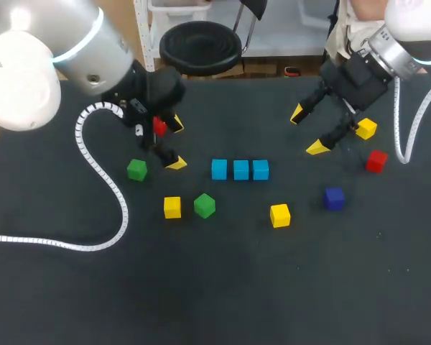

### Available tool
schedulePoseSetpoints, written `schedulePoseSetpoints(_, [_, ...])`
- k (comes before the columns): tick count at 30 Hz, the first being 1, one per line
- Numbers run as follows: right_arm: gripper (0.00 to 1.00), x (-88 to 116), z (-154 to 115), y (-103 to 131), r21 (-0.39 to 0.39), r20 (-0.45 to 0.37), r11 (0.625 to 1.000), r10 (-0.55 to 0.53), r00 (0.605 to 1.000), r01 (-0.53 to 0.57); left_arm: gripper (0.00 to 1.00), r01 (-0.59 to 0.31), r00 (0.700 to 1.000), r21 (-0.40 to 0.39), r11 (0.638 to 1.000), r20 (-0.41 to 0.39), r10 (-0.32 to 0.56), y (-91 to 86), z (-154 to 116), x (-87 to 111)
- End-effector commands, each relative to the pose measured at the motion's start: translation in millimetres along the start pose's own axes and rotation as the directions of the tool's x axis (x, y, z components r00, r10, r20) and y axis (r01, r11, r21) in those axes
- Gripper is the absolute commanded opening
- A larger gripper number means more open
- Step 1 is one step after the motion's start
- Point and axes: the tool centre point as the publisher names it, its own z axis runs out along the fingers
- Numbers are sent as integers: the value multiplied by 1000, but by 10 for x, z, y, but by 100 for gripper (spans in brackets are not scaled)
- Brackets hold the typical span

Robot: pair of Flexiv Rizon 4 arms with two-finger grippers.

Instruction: Place the blue cubes, place green cubes on the blue cubes, place the yellow cubes on the green cubes, then place the red cubes on the yellow cubes, and place purple cube on the red cubes.

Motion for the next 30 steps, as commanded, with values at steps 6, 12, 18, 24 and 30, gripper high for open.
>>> schedulePoseSetpoints(6, [100,1,0,0,1,1,1000,-1,1000,1,100,-2,1000,3,1000,0,2,17,2,-1])
schedulePoseSetpoints(12, [100,1,0,0,1,1,1000,-1,1000,1,100,-2,1000,3,1000,0,2,17,2,-1])
schedulePoseSetpoints(18, [100,1,0,0,1,1,1000,-1,1000,1,100,-2,1000,3,1000,0,2,17,2,-1])
schedulePoseSetpoints(24, [100,1,0,0,1,1,1000,-1,1000,1,100,-5,1000,5,1000,6,5,9,5,5])
schedulePoseSetpoints(30, [100,1,0,0,1,1,1000,-1,1000,1,100,-11,1000,1,1000,15,11,40,-15,-4])
